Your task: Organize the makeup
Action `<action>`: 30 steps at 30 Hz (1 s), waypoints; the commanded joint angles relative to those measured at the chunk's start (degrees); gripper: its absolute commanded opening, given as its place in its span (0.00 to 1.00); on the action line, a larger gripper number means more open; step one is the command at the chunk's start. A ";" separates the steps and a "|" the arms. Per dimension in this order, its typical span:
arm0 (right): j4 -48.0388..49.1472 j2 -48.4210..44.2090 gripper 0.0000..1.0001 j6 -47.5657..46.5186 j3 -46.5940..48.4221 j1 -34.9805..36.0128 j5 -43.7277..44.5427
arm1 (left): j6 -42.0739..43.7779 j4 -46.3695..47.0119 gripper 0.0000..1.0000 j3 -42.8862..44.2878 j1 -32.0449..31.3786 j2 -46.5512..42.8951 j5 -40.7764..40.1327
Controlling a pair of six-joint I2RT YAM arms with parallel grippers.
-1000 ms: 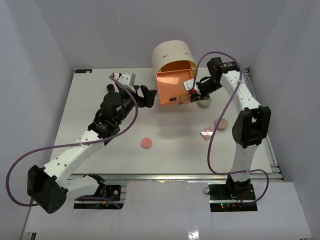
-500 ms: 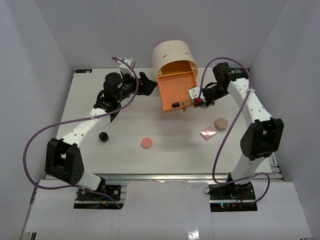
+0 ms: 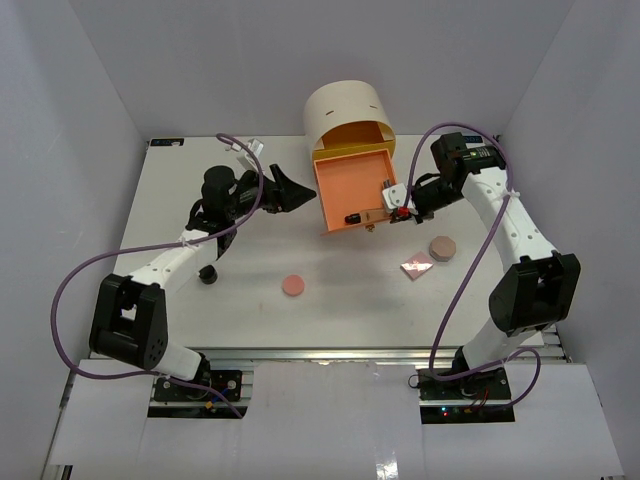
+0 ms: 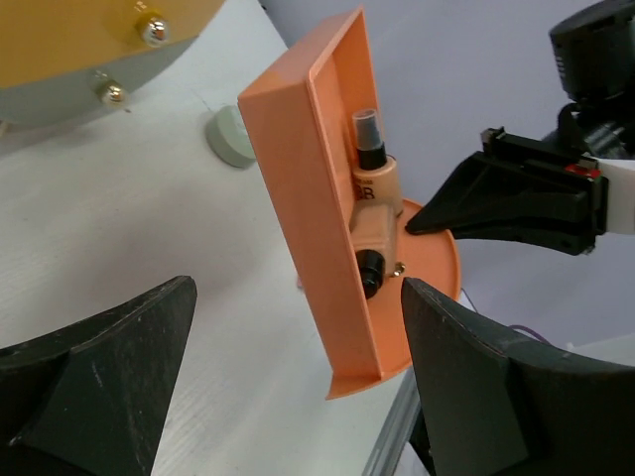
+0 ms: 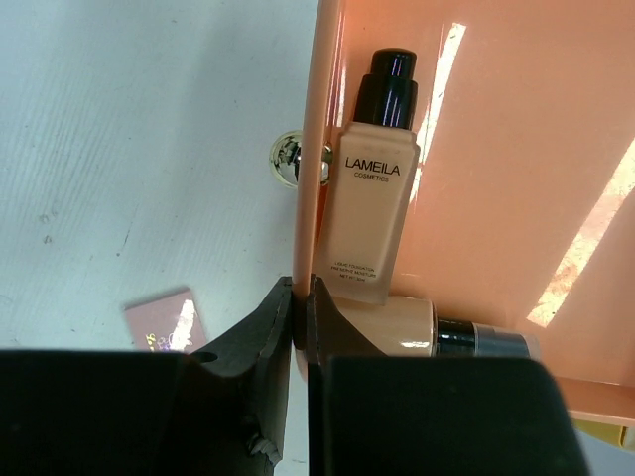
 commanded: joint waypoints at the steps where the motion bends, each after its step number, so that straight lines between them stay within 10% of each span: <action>1: 1.76 -3.58 0.08 -1.86 0.17 -0.16 -5.71 | -6.12 9.22 0.95 -2.81 0.11 -1.20 7.14; 30: 3.79 -4.05 0.08 1.11 -0.44 2.49 -7.43 | -15.78 16.54 0.83 3.74 -5.02 10.52 9.69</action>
